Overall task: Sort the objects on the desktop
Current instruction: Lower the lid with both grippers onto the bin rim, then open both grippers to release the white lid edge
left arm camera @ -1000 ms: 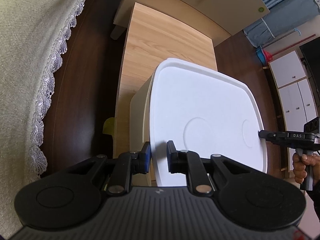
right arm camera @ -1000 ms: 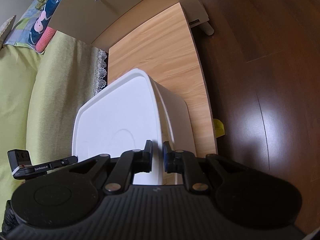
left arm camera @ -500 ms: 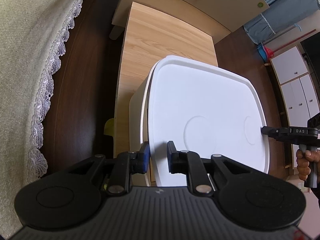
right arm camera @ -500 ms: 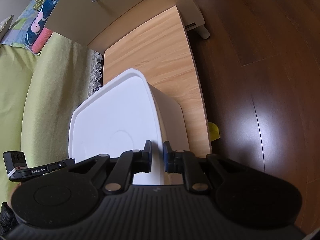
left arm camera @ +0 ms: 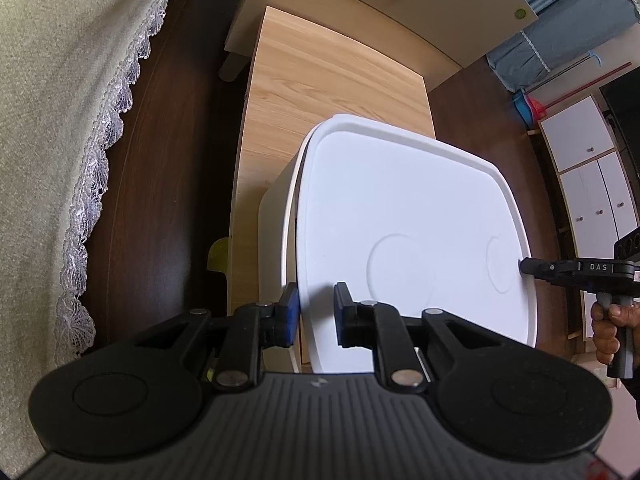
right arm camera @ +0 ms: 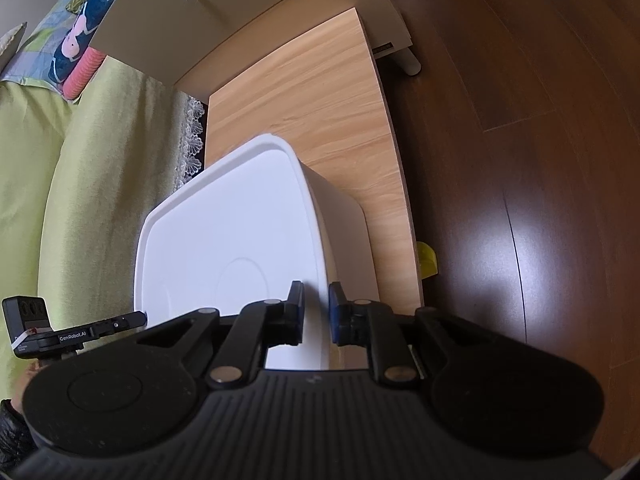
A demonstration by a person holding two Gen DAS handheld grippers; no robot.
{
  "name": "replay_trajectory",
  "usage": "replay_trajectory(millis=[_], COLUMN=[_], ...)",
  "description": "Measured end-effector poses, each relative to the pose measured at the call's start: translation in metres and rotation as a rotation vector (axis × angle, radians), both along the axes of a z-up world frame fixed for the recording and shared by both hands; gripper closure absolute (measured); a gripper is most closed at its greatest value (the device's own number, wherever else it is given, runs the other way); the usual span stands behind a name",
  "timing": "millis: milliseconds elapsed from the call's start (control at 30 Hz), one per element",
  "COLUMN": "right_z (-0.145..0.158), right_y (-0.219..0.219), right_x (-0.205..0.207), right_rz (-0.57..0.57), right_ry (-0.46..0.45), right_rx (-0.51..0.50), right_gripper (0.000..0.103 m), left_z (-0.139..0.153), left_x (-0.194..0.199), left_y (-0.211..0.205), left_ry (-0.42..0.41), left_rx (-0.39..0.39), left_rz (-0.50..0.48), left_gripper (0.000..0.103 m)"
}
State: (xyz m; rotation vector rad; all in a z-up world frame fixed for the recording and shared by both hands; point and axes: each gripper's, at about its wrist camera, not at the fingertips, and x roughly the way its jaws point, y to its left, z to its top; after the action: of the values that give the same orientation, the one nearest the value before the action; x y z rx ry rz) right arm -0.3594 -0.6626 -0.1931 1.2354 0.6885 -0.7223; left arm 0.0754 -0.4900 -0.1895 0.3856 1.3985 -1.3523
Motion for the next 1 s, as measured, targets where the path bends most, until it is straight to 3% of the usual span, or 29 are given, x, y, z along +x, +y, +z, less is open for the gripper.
replay_trajectory(millis=[667, 733, 1000], right_z=[0.007, 0.008, 0.009], right_y=[0.004, 0.004, 0.006], right_x=[0.009, 0.009, 0.011], right_rz=[0.028, 0.030, 0.031], right_ry=[0.033, 0.034, 0.026], right_rx=[-0.026, -0.028, -0.034], right_gripper=[0.083, 0.082, 0.073], left_z=[0.000, 0.000, 0.001], left_x=[0.000, 0.000, 0.000], left_y=[0.002, 0.002, 0.003], left_ry=[-0.002, -0.005, -0.007], left_rx=[-0.010, -0.011, -0.015], left_rz=[0.000, -0.002, -0.004], left_gripper=[0.084, 0.080, 0.080])
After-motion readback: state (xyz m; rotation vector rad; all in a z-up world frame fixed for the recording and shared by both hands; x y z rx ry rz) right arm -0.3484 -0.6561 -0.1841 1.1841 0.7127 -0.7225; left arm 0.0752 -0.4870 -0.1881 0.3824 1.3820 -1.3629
